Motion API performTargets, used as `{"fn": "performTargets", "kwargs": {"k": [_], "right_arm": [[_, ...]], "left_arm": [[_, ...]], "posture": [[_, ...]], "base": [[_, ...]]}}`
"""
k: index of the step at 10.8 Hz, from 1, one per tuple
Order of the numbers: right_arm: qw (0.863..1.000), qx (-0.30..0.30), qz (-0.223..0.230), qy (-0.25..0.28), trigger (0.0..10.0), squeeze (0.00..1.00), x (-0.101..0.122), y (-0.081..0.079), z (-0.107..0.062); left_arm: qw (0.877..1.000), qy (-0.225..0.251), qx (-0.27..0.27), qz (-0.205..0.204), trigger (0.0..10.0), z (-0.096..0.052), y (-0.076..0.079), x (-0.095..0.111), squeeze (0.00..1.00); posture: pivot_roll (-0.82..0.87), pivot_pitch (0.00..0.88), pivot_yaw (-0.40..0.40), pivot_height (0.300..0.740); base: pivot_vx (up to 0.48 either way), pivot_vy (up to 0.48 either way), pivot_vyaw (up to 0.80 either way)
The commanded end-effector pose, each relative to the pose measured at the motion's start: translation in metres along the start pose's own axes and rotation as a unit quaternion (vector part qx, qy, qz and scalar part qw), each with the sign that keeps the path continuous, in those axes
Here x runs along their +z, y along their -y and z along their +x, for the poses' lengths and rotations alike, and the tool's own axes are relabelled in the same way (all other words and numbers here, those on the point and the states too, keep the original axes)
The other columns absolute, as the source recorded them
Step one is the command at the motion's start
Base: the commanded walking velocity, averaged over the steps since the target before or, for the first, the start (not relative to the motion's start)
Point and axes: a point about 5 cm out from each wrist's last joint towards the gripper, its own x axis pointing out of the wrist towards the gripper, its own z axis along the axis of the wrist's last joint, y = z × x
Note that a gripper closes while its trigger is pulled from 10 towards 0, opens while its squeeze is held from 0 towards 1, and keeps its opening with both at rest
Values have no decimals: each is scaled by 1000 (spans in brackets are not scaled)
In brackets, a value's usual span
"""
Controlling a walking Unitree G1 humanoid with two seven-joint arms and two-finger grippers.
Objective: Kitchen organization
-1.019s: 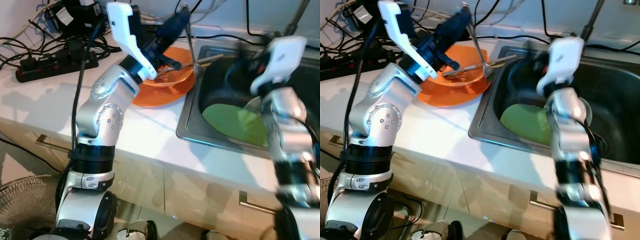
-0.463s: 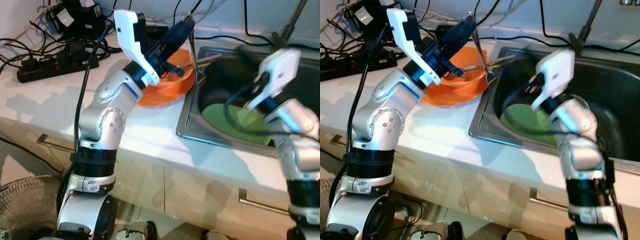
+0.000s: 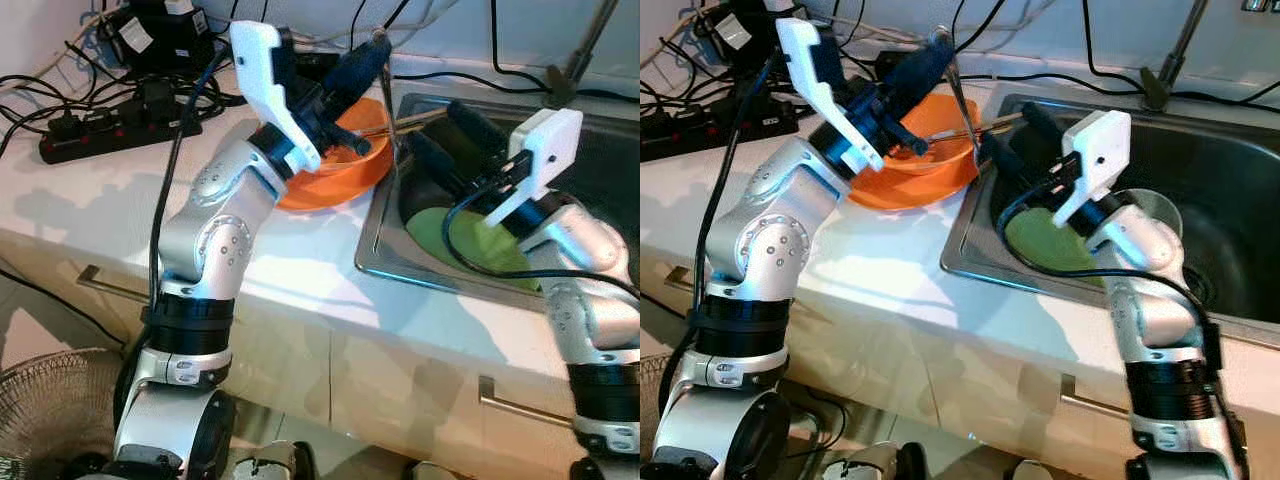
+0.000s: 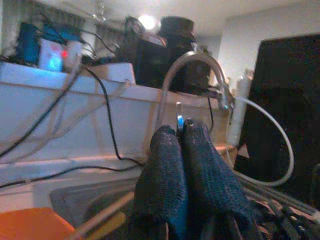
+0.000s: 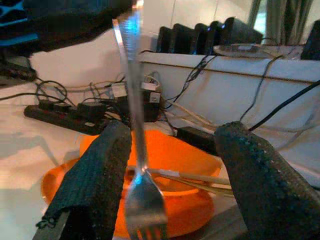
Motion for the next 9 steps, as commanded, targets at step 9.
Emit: {"fn": "performTargets", "kwargs": {"k": [9], "right_arm": [[999, -21, -12, -41, 10000, 0, -23, -10, 14]], "left_arm": [[999, -21, -32, 7, 10000, -1, 9, -1, 0]], "posture": [[47, 83, 97, 740]], "base": [[0, 0, 0]]}}
